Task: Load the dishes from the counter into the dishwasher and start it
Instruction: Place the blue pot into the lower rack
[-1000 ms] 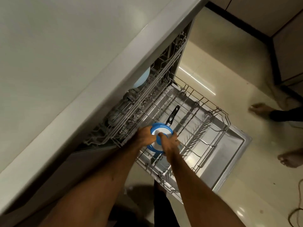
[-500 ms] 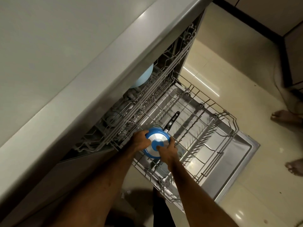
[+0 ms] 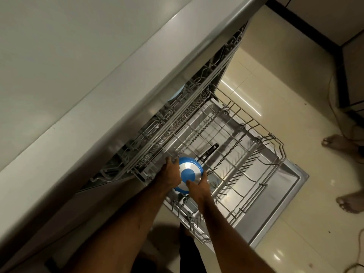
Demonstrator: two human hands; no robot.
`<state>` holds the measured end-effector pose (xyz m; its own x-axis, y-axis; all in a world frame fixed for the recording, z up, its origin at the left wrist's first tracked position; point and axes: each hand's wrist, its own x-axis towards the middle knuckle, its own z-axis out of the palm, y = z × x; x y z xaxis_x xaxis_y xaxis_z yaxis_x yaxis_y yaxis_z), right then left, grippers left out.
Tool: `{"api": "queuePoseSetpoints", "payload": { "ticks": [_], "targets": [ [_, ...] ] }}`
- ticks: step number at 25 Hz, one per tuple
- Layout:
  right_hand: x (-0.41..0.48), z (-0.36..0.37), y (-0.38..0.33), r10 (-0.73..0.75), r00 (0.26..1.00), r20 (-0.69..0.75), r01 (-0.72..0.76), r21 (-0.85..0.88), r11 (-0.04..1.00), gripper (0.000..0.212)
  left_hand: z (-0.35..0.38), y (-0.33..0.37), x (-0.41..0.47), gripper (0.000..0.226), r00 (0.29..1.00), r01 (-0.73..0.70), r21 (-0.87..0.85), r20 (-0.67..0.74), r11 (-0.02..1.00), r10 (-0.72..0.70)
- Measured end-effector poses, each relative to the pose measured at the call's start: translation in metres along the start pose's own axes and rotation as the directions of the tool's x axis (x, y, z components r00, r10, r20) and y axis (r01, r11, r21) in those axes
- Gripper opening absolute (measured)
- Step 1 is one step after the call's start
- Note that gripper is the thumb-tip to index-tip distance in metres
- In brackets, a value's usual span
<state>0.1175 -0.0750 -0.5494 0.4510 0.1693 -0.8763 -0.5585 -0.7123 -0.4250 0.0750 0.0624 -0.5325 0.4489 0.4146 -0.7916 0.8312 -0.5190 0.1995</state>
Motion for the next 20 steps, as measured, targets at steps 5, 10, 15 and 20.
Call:
{"api": "queuePoseSetpoints", "payload": {
  "ticks": [5,10,15,20],
  "targets": [
    [0.001,-0.007,0.003,-0.005,0.998,0.061,0.009,-0.077,0.997,0.086,0.017,0.009,-0.02,0.1,0.998,-0.034,0.186,-0.045,0.982,0.043],
    [0.0,0.001,0.009,-0.01,0.978,0.208,0.113,-0.488,0.865,0.063,0.031,-0.001,-0.025,0.102,0.999,-0.023,0.327,0.034,0.945,0.012],
    [0.009,0.0,0.011,-0.026,0.97,0.241,0.159,-0.552,0.818,0.079,0.006,0.012,-0.02,0.091,0.995,-0.039,0.398,0.095,0.917,0.001],
    [-0.04,-0.014,-0.021,-0.291,0.942,0.165,0.318,-0.717,0.621,0.095,-0.025,0.022,-0.052,0.103,0.98,-0.172,0.486,-0.002,0.857,0.198]
  ]
}}
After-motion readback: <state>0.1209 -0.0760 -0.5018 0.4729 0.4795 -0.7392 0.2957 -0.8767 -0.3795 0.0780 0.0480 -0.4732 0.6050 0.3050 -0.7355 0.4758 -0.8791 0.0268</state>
